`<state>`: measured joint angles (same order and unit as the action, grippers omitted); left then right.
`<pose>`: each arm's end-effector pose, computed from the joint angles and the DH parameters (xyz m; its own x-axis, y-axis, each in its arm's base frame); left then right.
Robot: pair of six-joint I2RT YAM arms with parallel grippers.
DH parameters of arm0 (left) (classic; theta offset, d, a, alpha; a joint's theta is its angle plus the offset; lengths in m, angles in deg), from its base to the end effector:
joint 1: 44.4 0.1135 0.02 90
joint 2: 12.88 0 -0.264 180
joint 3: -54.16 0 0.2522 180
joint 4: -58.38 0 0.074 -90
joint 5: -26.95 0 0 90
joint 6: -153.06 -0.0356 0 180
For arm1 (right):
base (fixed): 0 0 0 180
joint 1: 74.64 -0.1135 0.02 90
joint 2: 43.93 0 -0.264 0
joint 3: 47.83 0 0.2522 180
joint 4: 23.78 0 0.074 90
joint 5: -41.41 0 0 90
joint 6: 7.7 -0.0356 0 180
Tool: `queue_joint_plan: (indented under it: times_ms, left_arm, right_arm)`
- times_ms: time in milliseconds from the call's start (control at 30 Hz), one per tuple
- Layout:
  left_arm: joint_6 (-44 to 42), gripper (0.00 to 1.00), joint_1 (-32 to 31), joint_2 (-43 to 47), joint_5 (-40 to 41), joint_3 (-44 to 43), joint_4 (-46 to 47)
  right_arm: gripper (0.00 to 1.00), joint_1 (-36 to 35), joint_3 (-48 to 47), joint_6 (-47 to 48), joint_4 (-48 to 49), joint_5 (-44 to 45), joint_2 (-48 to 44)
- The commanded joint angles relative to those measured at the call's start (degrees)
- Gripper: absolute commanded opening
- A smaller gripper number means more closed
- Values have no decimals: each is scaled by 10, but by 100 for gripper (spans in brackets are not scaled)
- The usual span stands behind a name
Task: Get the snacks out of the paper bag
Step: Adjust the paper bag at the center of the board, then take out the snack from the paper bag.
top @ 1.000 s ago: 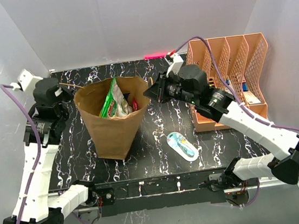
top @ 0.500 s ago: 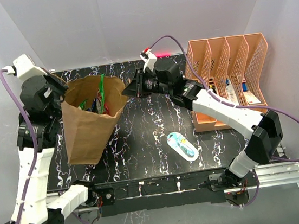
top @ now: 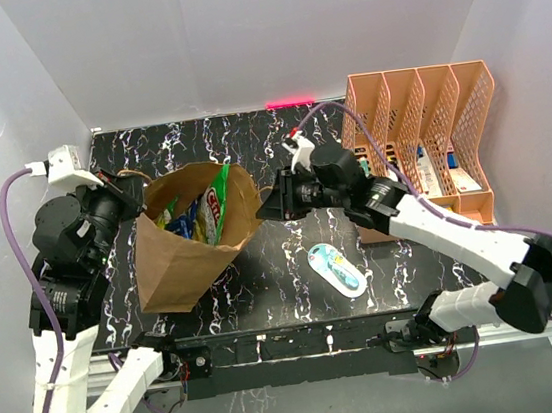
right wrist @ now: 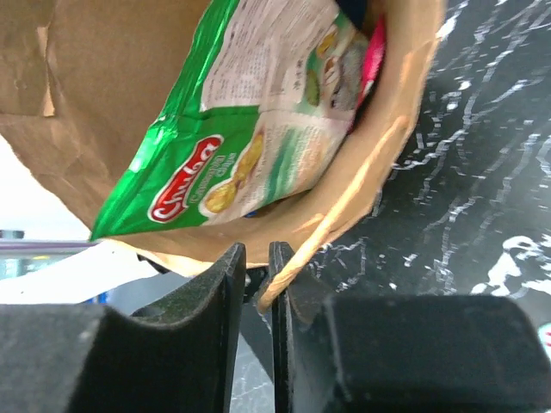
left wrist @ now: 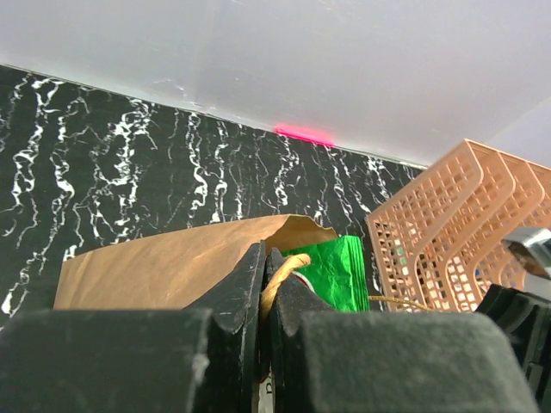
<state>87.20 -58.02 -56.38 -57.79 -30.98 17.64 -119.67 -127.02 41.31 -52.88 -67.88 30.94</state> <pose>0.1236 -0.0266 0.4645 -0.0455 -0.4080 -0.9118 0.1389 0.9013 -0.4102 0.2039 0.2207 0.3422 -0.8006 0.0745 -0.5945 -0.4697 0.5378 0.7000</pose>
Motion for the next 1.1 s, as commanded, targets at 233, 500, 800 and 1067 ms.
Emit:
queue_joint_plan:
  times_ms: [233,500,800,1067]
  left_arm:
    - [18,0,2,2,-27,-40,-6]
    - [27,0,1,-1,-34,-47,-1]
    - [45,0,2,2,-33,-45,-8]
    - [65,0,1,10,-44,-37,-9]
  right_arm:
    - [95,-1,-137,116,-288,268,-38]
    - [98,-2,-292,83,-327,276,12]
    - [98,-72,-382,-16,-236,213,152]
    - [91,-115,-339,-147,-202,292,201]
